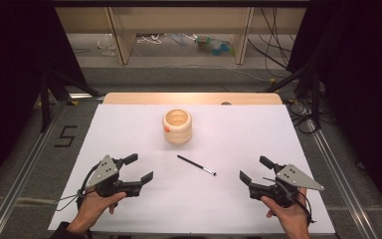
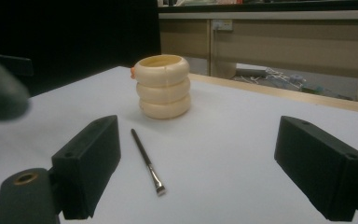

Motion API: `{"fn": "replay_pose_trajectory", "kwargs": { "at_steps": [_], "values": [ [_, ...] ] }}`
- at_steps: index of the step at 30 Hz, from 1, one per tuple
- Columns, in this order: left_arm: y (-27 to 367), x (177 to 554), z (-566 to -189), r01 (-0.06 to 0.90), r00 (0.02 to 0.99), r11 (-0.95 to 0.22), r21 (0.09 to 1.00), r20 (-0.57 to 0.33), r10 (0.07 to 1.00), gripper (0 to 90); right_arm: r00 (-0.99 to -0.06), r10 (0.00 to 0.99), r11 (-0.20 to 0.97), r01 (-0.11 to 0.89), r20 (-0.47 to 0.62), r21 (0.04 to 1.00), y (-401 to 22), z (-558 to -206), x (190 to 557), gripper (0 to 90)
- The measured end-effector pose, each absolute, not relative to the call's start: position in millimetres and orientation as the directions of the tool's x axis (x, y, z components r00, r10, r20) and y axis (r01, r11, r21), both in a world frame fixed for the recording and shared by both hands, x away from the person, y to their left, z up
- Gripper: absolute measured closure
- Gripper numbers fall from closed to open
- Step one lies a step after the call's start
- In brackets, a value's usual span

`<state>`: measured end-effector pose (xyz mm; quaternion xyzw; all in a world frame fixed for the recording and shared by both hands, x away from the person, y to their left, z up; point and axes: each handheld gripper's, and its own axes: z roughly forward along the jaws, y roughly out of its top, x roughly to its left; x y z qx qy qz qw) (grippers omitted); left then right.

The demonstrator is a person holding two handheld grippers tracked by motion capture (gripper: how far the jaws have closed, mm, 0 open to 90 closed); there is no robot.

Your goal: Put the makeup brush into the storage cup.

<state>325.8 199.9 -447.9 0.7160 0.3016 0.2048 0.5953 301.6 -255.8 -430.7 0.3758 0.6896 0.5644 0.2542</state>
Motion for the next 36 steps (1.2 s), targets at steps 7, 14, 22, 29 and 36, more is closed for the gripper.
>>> {"fn": "replay_pose_trajectory", "kwargs": {
  "at_steps": [7,14,22,29,36],
  "values": [
    [192.2,330.1,-445.7,0.196,0.745,-0.114,0.974,-0.072,0.663,17.3,-0.589,0.805,0.072,0.228,0.078,0.971,-255.8,-431.0,302.3,15.5],
    [180.3,337.9,-441.7,0.214,0.766,-0.167,0.963,-0.059,0.641,15.8,-0.591,0.802,0.061,0.229,0.089,0.972,-255.5,-432.5,303.6,15.5],
    [152.8,362.1,-428.2,0.206,0.815,-0.266,0.942,-0.015,0.58,15.9,-0.593,0.801,0.061,0.223,0.085,0.973,-255.2,-432.6,304.0,15.6],
    [120.5,385.4,-417.1,0.201,0.863,-0.413,0.888,0.039,0.503,19.2,-0.598,0.795,0.054,0.232,0.098,0.971,-254.5,-432.5,303.2,15.6],
    [98.9,399.2,-419.9,0.184,0.899,-0.515,0.837,0.068,0.432,20.7,-0.601,0.793,0.068,0.242,0.094,0.968,-255.9,-432.1,303.3,15.6]
  ]
}}
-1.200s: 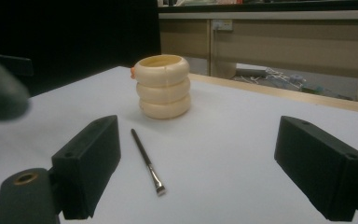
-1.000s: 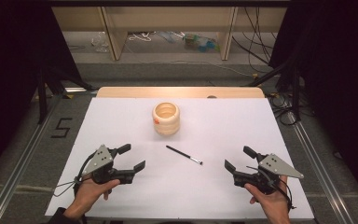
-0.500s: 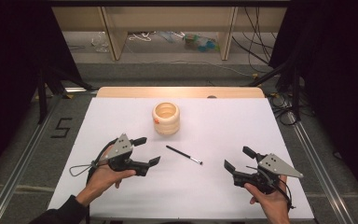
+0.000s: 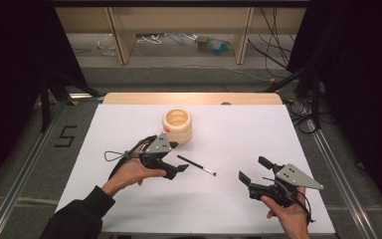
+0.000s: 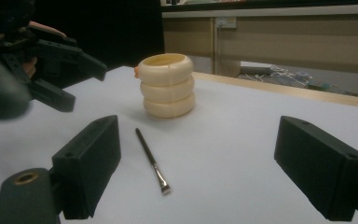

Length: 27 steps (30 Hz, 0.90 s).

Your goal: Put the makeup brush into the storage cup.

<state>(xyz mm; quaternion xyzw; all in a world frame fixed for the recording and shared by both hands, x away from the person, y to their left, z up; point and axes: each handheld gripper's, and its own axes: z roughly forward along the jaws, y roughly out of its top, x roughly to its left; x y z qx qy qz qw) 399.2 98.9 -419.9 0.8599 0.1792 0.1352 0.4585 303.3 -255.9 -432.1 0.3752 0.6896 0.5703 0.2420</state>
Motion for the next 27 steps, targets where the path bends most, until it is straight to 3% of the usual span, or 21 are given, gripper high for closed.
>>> {"fn": "replay_pose_trajectory", "kwargs": {
  "at_steps": [11,16,27],
  "values": [
    [68.4,435.2,-428.3,0.163,0.952,-0.71,0.685,0.08,0.296,23.3,-0.611,0.783,0.045,0.242,0.116,0.969,-255.2,-434.0,305.1,15.8],
    [60.2,444.1,-429.9,0.17,0.953,-0.733,0.658,0.081,0.293,23.7,-0.612,0.783,0.047,0.237,0.111,0.97,-255.2,-434.3,305.6,15.8],
    [30.7,452.6,-439.1,0.101,0.976,-0.849,0.519,0.116,0.187,24.6,-0.618,0.78,0.081,0.259,0.1,0.962,-256.7,-433.2,304.3,16.0]
  ]
}}
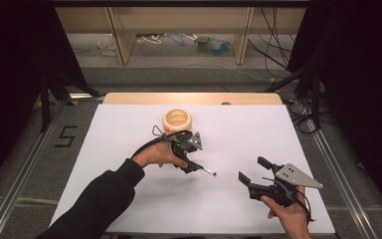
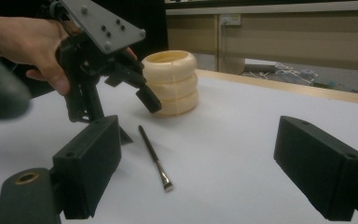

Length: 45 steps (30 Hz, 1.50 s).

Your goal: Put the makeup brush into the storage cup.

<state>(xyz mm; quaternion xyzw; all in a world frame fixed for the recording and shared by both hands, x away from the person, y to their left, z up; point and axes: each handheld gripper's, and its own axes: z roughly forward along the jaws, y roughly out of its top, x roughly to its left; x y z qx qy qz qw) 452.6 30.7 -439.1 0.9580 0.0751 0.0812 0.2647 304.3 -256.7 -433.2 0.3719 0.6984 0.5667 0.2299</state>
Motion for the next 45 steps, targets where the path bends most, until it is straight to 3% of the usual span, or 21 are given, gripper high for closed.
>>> {"fn": "replay_pose_trajectory", "kwargs": {
  "at_steps": [19,29,45],
  "values": [
    [13.0,462.3,-453.7,0.035,0.991,-0.927,0.373,0.11,0.081,40.9,-0.63,0.769,0.07,0.253,0.109,0.965,-254.6,-435.4,305.4,16.5],
    [10.4,463.4,-460.0,0.042,0.994,-0.942,0.334,0.081,0.073,55.8,-0.632,0.767,0.07,0.253,0.11,0.965,-254.6,-435.2,305.5,17.0],
    [7.0,462.6,-459.4,0.078,0.996,-0.951,0.3,0.022,0.089,72.0,-0.638,0.763,0.079,0.251,0.104,0.965,-254.2,-435.7,305.6,17.6]
  ]
}}
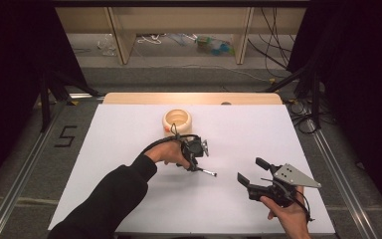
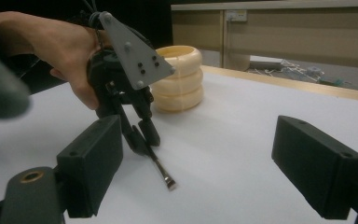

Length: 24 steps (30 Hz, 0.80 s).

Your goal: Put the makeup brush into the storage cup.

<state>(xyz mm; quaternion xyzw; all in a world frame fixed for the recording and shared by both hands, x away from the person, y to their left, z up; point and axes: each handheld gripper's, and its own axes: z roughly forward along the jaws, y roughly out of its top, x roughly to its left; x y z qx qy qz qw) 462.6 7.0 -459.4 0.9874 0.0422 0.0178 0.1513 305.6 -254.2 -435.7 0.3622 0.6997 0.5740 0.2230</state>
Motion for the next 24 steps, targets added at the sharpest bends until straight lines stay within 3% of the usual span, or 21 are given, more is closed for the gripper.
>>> {"fn": "replay_pose_trajectory", "kwargs": {
  "at_steps": [24],
  "values": [
    [-3.6,459.8,-457.7,0.091,0.995,-0.967,0.237,0.014,0.097,81.4,-0.637,0.765,0.093,0.252,0.093,0.963,-252.7,-435.9,305.2,18.2]
  ]
}}
